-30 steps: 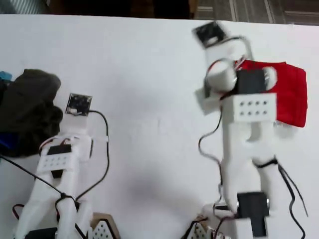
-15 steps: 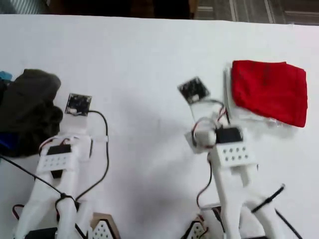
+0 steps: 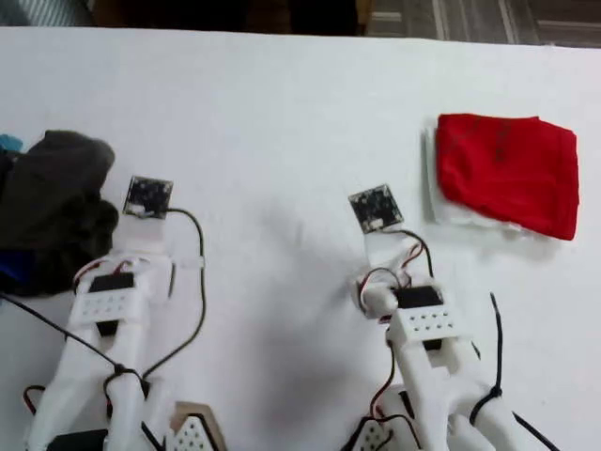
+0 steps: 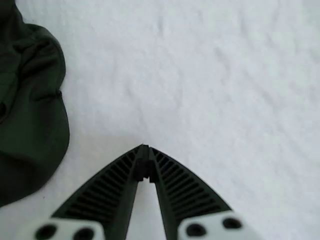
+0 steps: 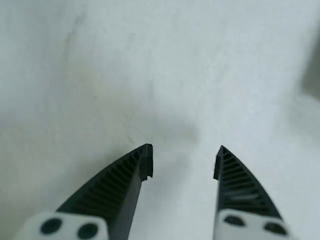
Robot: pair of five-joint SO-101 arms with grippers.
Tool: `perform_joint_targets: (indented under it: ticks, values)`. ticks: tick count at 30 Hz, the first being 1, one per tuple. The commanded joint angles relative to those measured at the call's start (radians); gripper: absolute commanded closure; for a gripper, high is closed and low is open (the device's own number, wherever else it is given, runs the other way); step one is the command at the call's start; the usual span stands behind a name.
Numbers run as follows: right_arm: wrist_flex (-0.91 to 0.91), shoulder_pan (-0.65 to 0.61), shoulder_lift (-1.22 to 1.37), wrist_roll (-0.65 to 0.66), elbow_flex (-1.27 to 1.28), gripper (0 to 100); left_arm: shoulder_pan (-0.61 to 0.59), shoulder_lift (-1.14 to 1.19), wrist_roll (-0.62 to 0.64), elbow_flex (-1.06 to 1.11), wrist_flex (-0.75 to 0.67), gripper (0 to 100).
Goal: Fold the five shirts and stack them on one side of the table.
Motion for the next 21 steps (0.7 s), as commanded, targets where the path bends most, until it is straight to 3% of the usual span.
perform_joint_targets:
  ticks: [1,5,9,12,16,21]
  values:
    - [-0.036,-0.005,0.013,-0.012,-0.002,80.0,0.008,-0.018,0.005,-0.007,-0.012,97]
    - [-0.038,-0.005,0.013,-0.015,-0.002,80.0,-0.008,-0.031,0.0,-0.05,0.023,97]
    - [-0.038,-0.005,0.015,-0.015,-0.002,80.0,-0.141,-0.064,0.002,-0.318,0.269,97]
    - [-0.038,-0.005,0.015,-0.015,0.0,80.0,-0.27,-0.049,0.0,-0.555,0.414,89]
    - [-0.038,-0.005,0.015,-0.015,0.0,80.0,-0.42,0.058,-0.002,-0.776,0.497,79]
    - [-0.044,-0.005,0.015,-0.015,0.002,80.0,-0.517,0.299,-0.028,-0.963,0.58,79]
